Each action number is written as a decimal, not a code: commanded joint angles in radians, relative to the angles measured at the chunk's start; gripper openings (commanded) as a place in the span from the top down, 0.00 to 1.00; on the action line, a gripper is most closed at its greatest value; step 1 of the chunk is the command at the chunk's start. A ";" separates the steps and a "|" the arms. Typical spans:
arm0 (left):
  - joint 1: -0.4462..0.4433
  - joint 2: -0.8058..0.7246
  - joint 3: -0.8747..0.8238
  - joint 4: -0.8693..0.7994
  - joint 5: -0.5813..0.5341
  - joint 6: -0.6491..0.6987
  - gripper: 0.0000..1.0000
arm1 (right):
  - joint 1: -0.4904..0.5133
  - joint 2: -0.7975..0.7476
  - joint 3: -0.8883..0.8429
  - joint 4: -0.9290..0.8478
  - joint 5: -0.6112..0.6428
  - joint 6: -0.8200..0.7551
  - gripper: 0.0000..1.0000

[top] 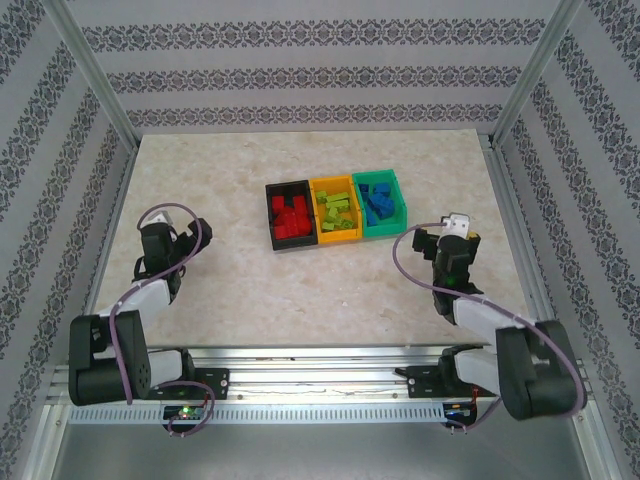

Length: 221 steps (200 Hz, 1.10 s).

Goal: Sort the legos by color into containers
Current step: Reset both arms

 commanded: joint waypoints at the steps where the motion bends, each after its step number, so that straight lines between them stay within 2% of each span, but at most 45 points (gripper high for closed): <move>1: 0.019 0.035 0.051 0.058 -0.032 0.048 0.00 | -0.007 0.081 0.016 0.174 0.014 -0.046 0.02; 32: 0.025 0.024 0.018 0.150 -0.076 0.152 0.00 | -0.015 0.147 0.013 0.276 -0.041 -0.080 0.02; 53: 0.028 0.037 -0.057 0.296 -0.124 0.225 0.00 | -0.016 0.208 -0.001 0.363 -0.051 -0.081 0.02; 73: 0.028 0.105 -0.128 0.513 -0.156 0.252 0.00 | -0.021 0.252 0.014 0.377 -0.054 -0.075 0.02; 97: 0.031 0.196 -0.143 0.635 -0.095 0.265 0.00 | -0.027 0.263 0.015 0.376 -0.112 -0.088 0.02; 111: 0.035 0.178 -0.135 0.586 -0.081 0.268 0.00 | -0.033 0.306 0.025 0.390 -0.134 -0.086 0.02; 122: 0.035 0.192 -0.133 0.611 -0.071 0.272 0.00 | -0.034 0.348 0.047 0.416 -0.141 -0.093 0.02; 141: 0.034 0.196 -0.143 0.638 -0.030 0.290 0.00 | -0.035 0.316 0.065 0.328 -0.139 -0.087 0.02; 159: 0.034 0.197 -0.159 0.667 -0.023 0.291 0.00 | -0.037 0.336 0.064 0.369 -0.132 -0.083 0.02; 221: 0.033 0.212 -0.224 0.809 -0.026 0.292 0.00 | -0.038 0.331 0.067 0.351 -0.134 -0.081 0.02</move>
